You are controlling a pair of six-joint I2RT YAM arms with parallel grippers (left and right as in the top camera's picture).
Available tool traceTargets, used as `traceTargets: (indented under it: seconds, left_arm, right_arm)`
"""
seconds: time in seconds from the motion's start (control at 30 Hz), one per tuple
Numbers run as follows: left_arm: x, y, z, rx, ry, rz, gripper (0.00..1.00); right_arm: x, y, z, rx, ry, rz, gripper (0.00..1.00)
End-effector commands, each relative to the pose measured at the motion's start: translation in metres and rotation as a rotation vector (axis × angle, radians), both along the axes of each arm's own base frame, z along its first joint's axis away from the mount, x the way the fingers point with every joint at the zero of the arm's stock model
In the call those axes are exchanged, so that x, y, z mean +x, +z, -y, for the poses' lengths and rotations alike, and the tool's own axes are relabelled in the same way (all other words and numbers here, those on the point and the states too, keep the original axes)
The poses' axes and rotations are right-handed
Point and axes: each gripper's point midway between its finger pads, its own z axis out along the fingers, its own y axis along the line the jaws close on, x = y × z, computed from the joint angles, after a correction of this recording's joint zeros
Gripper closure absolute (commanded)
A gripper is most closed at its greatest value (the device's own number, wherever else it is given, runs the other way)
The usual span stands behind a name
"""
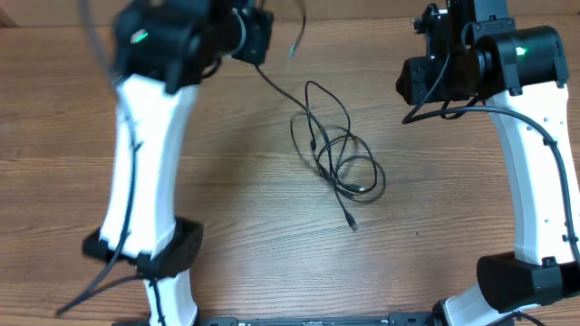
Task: Untangle cables
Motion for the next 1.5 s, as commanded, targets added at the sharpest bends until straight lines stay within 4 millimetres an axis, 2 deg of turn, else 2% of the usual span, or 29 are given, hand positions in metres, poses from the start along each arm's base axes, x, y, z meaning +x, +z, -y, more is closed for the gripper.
traceTargets:
  seconds: [0.0, 0.1, 0.23, 0.33, 0.43, 0.6, 0.8, 0.87, 0.93, 1.0, 1.1, 1.2, 1.33, 1.47]
  left_arm:
    - [-0.027, 0.058, 0.003, -0.111, -0.037, 0.138, 0.96]
    - [-0.033, 0.080, -0.004, -0.124, -0.016, 0.209, 0.96]
    - [-0.037, 0.090, -0.013, -0.119, 0.020, 0.245, 0.96]
    - [-0.037, 0.090, -0.013, -0.118, 0.020, 0.244, 0.96]
    - [-0.038, 0.089, -0.012, -0.118, 0.017, 0.240, 0.96]
    - [-0.038, 0.091, -0.009, -0.128, 0.004, 0.245, 0.96]
    - [-0.040, 0.092, -0.006, -0.139, -0.017, 0.240, 0.96]
    - [-0.040, 0.092, -0.006, -0.139, -0.017, 0.240, 0.96]
    - [-0.041, 0.091, -0.005, -0.141, -0.021, 0.237, 0.96]
    - [-0.041, 0.091, -0.004, -0.144, -0.025, 0.237, 0.96]
    - [-0.041, 0.093, -0.004, -0.147, -0.027, 0.242, 0.96]
    - [-0.041, 0.093, -0.004, -0.146, -0.026, 0.243, 0.96]
    - [-0.040, 0.094, -0.004, -0.147, -0.026, 0.248, 0.96]
    - [-0.037, 0.094, -0.011, -0.127, 0.012, 0.257, 0.96]
  right_arm:
    - [-0.006, 0.020, -0.025, 0.145, 0.079, 0.024, 0.59]
    - [-0.009, 0.015, -0.036, 0.197, 0.107, -0.010, 0.55]
    - [-0.013, -0.003, -0.049, 0.259, 0.139, -0.099, 0.50]
    - [-0.024, -0.011, -0.072, 0.342, 0.255, -0.143, 0.49]
    - [-0.034, -0.015, -0.099, 0.425, 0.379, -0.160, 0.42]
    - [-0.033, -0.036, -0.130, 0.427, 0.464, -0.134, 0.36]
    - [-0.037, -0.066, -0.171, 0.430, 0.571, -0.089, 0.35]
    - [-0.039, -0.070, -0.182, 0.432, 0.601, -0.069, 0.35]
    - [-0.039, -0.074, -0.189, 0.430, 0.621, -0.048, 0.38]
    - [-0.032, -0.082, -0.190, 0.392, 0.595, -0.026, 0.50]
    - [-0.011, -0.102, -0.178, 0.291, 0.428, -0.017, 0.61]
    - [0.003, -0.121, -0.163, 0.228, 0.261, -0.020, 0.81]
    - [0.003, -0.132, -0.160, 0.228, 0.219, -0.037, 0.80]
    - [0.000, -0.137, -0.156, 0.216, 0.215, -0.055, 0.94]
